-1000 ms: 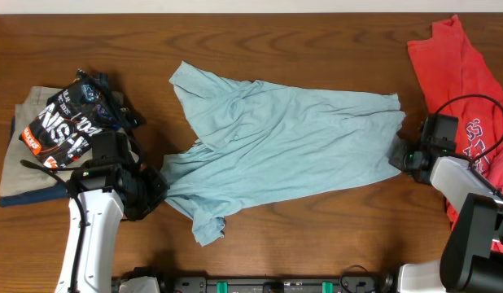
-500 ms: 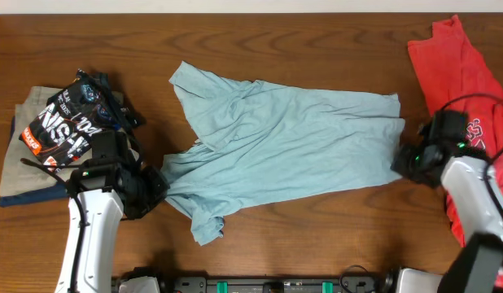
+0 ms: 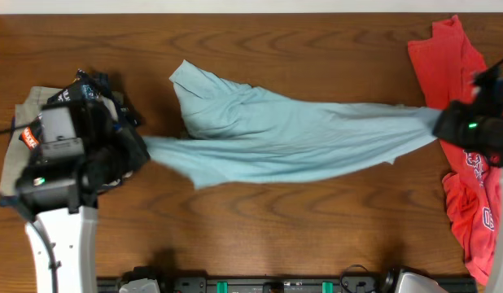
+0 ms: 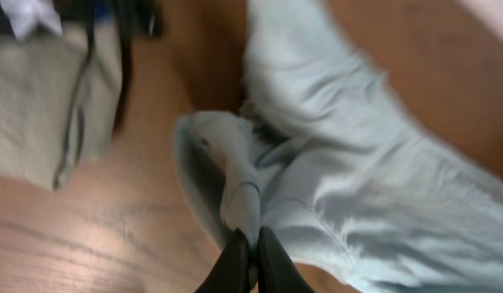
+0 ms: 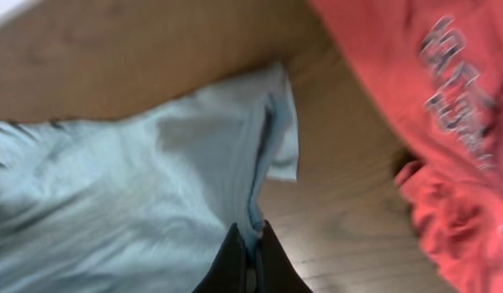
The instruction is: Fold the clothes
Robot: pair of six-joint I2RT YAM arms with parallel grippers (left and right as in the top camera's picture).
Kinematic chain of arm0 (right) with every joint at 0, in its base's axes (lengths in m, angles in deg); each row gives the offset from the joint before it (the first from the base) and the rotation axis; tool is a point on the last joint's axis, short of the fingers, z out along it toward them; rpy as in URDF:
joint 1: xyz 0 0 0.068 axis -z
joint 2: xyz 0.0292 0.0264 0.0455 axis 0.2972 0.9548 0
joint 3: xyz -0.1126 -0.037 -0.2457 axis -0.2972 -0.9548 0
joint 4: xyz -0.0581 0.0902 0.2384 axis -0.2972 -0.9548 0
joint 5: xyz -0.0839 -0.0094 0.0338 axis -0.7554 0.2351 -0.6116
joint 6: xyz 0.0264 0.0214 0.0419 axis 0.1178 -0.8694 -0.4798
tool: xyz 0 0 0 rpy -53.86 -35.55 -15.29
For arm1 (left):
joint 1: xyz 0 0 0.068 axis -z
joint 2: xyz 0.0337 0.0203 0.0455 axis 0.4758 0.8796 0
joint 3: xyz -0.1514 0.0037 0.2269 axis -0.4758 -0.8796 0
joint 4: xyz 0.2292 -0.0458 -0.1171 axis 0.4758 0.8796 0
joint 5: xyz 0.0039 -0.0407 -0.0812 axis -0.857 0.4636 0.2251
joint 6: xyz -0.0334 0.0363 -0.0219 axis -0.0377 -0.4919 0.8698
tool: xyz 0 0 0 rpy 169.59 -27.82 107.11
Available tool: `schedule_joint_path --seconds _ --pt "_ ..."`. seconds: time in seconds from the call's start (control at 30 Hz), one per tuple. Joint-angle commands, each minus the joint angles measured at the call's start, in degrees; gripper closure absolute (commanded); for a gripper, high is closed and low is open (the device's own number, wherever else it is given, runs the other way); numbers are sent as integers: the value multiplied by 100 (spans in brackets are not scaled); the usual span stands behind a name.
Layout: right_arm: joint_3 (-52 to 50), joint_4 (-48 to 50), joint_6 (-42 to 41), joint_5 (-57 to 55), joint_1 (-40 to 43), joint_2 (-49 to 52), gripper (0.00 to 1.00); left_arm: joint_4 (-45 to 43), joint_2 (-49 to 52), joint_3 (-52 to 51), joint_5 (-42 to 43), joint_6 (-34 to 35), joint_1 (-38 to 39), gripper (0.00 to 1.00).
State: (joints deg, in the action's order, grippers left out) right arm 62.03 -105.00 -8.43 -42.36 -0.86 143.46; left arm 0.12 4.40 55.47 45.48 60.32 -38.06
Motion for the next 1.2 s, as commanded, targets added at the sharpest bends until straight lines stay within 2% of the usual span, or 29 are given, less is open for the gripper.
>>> schedule_joint_path --seconds 0.0,0.2,0.43,0.57,0.73,1.0,1.17 --pt "962 -297 354 66 140 -118 99 221 -83 914 15 -177 -24 94" --pt "2111 -673 413 2 284 -120 99 494 -129 2168 31 -173 -24 94" --pt "2100 -957 415 2 286 44 99 1174 -48 2122 234 -175 -24 94" --pt "1891 -1108 415 -33 284 201 99 1491 210 1602 472 -177 31 94" --pt "1429 -1104 415 -284 284 389 99 1329 595 509 487 -177 457 94" --pt "614 -846 415 -452 286 535 99 184 1532 -1429 483 -168 1353 94" --pt "195 -678 415 -455 284 535 99 -518 2192 -2024 487 -46 1569 94"
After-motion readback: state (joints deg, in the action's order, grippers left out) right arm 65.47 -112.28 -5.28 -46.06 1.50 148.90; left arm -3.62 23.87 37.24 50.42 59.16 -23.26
